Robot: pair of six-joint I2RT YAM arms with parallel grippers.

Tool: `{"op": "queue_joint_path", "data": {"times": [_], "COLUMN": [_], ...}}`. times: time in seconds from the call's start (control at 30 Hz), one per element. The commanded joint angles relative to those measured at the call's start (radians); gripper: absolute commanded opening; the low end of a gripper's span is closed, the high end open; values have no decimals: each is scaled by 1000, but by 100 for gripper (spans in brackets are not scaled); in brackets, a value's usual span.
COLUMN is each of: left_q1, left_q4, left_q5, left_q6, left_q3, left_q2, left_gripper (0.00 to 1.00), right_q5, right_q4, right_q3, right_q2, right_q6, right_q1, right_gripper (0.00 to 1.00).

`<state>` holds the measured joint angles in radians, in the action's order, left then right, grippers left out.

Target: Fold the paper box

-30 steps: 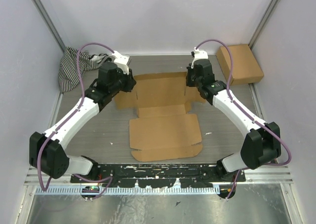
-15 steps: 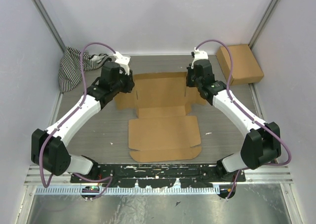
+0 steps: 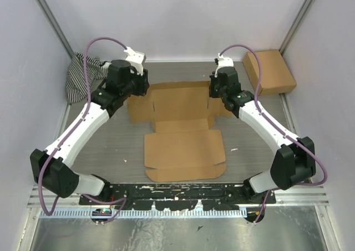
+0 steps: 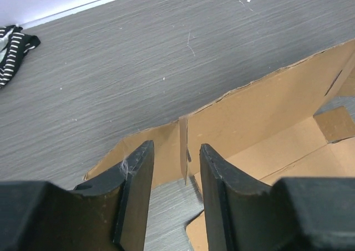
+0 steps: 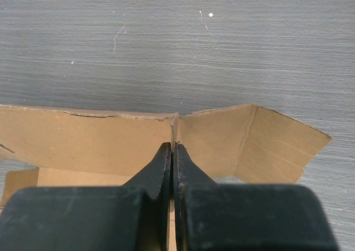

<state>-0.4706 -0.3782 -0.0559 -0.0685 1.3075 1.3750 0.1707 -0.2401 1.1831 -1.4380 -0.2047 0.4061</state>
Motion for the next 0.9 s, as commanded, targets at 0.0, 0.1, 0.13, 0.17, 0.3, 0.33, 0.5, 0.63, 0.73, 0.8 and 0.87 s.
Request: {"op": "queue_joint_path", "data": {"times": [0.0, 0.1, 0.13, 0.17, 0.3, 0.33, 0.5, 0.63, 0.73, 0.8, 0.87], "left_q1": [-3, -4, -4, -4, -3, -3, -4, -4, -3, -3, -2], "left_q4": [-60, -92, -101, -108, -112, -113, -119, -54, 173, 343, 495], "left_q5": [10, 23, 26, 28, 39, 37, -6, -68, -99, -128, -152], "left_q6": [35, 34, 34, 33, 23, 21, 10, -2, 3, -2, -2], "left_q3": [53, 70, 76, 81, 87, 88, 90, 45, -118, -238, -334], "left_q2": [41, 73, 83, 95, 117, 124, 158, 149, 76, 24, -14], "left_gripper": [43, 40, 39, 38, 33, 33, 10, 0, 0, 0, 0], "right_q5": [-3, -6, -6, -8, -9, -11, -25, -54, -65, -63, -99], "right_q4": [33, 30, 29, 28, 22, 21, 11, -20, -40, -39, -26], "right_q3": [25, 28, 28, 30, 34, 35, 40, 60, 79, 85, 86], "right_q2": [37, 37, 37, 37, 36, 36, 39, 35, 48, 73, 102], "right_q6": [4, 3, 2, 4, 5, 6, 9, 14, 22, 30, 35], "right_q1": [7, 8, 7, 8, 8, 7, 8, 7, 6, -4, -40], "right_gripper": [4, 4, 4, 4, 4, 4, 5, 23, 49, 54, 56]}}
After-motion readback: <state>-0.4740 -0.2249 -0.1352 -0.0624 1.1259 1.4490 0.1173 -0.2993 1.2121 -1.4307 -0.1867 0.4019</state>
